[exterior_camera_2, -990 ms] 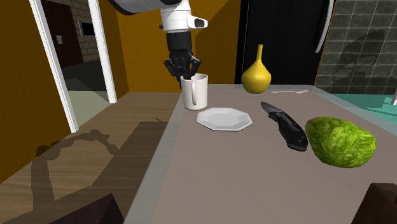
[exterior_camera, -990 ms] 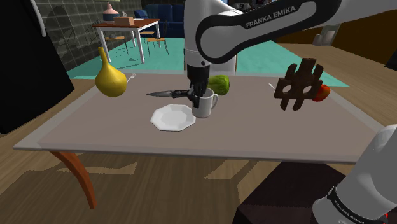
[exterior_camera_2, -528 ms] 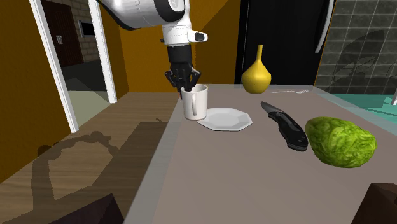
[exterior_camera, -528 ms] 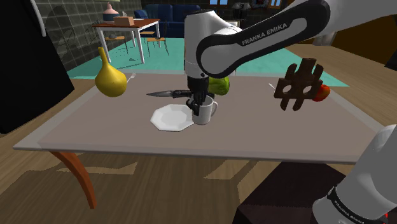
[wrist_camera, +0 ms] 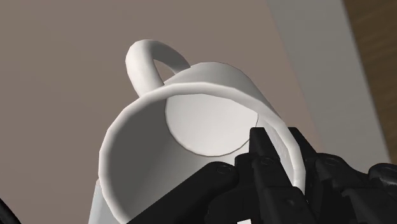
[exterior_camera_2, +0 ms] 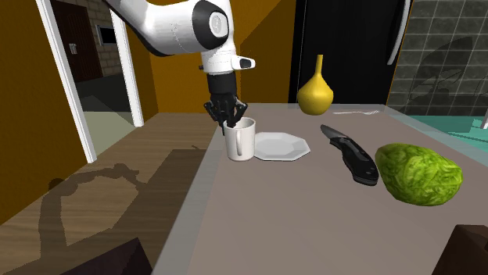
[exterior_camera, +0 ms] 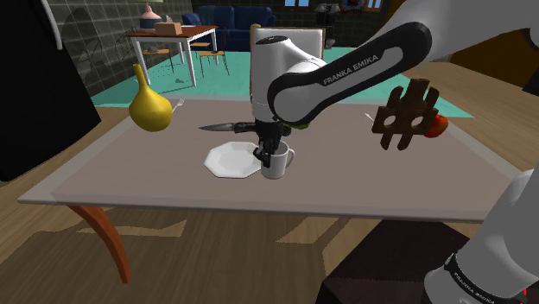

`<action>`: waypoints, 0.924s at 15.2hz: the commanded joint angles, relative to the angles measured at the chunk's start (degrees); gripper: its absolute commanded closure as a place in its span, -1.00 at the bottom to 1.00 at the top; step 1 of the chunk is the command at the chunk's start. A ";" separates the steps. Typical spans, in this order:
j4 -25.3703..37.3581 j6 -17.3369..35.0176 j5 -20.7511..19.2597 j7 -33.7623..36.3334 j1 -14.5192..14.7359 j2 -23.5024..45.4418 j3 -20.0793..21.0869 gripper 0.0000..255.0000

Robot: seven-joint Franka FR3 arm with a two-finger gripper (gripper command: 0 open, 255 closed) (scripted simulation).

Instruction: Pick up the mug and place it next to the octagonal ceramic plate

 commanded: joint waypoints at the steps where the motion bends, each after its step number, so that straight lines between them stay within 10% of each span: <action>1: -0.99 1.58 -0.37 0.43 0.08 0.61 0.01 1.00; 12: -2.35 4.31 -1.19 1.13 0.17 2.09 -0.11 1.00; 13: -2.35 4.31 -1.19 1.13 0.17 2.09 -0.11 -1.00; 14: -2.36 4.32 -1.19 1.13 0.17 2.08 -0.11 -1.00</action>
